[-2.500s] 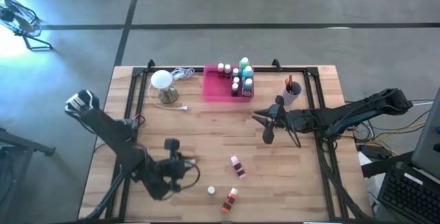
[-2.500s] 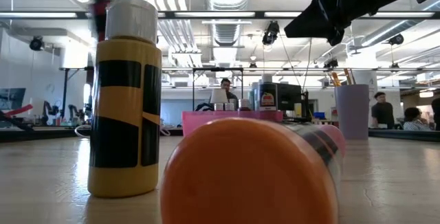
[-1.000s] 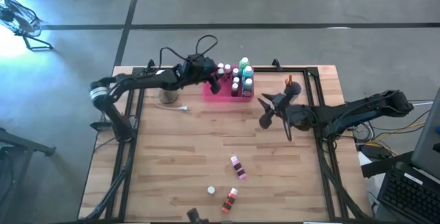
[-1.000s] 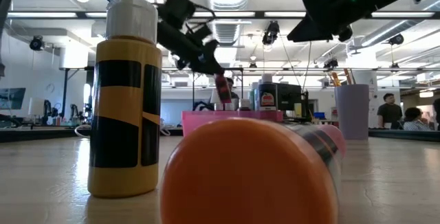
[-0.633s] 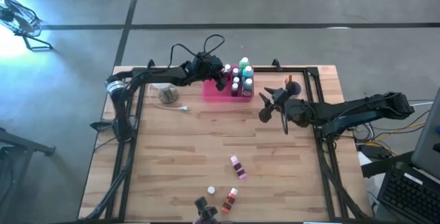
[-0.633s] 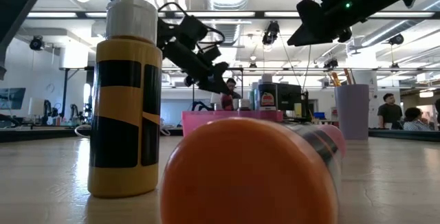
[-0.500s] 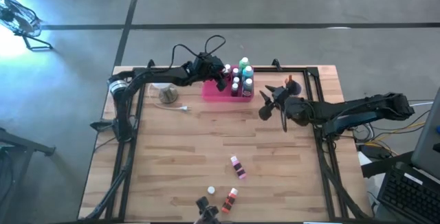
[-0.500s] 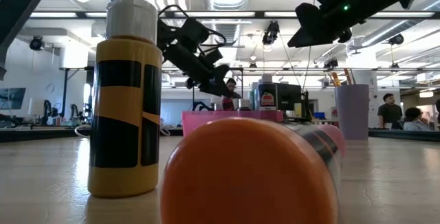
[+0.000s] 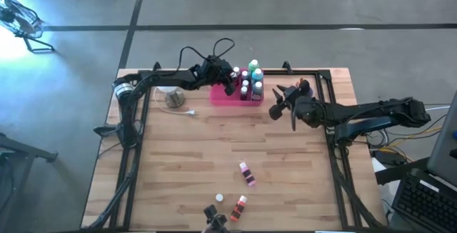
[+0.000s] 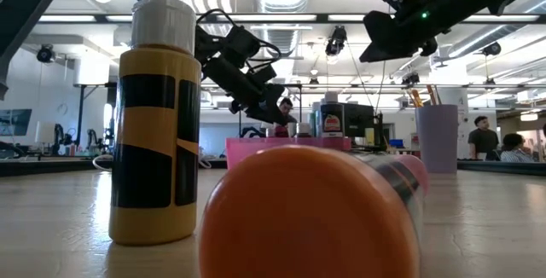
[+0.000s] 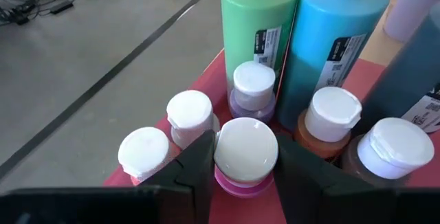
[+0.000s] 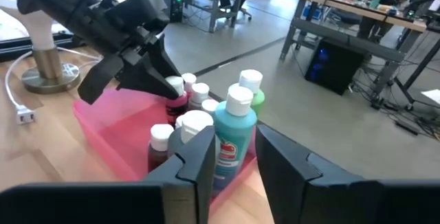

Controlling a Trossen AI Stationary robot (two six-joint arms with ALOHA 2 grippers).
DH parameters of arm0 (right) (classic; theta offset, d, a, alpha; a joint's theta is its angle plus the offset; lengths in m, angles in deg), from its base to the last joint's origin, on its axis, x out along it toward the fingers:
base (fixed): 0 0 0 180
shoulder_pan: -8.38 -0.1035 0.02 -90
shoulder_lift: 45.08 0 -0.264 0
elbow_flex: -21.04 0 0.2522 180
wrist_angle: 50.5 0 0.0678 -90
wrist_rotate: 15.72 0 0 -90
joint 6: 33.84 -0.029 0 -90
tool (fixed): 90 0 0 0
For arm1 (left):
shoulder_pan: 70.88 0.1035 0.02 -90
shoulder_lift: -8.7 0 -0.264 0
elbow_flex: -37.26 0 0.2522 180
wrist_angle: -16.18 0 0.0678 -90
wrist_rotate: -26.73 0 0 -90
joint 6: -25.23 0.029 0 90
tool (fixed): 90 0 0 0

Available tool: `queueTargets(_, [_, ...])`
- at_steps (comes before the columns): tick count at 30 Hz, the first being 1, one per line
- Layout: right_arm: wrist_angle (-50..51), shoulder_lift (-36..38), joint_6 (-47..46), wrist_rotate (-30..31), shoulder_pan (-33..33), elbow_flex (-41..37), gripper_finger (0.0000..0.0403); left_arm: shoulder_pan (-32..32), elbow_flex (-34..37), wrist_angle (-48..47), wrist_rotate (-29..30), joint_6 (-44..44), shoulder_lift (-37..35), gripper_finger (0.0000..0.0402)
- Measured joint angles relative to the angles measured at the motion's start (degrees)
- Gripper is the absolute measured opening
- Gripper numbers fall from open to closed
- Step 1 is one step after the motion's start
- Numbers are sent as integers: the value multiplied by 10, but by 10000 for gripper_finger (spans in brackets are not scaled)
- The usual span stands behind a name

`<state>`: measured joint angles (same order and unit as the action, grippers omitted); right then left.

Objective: Pick & Place Paint Supplies
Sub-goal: Put the pink black paint bottle into the pink bin

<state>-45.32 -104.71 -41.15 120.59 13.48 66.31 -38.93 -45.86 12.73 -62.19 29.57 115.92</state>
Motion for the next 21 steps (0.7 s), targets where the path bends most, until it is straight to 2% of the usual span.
queueTargets(13, [-13,0,3,-3,0,0,66,0,-14,4,0,0,39,126])
queueTargets(21, [-12,0,11,-3,0,0,73,0,-19,2,0,-4,42,140])
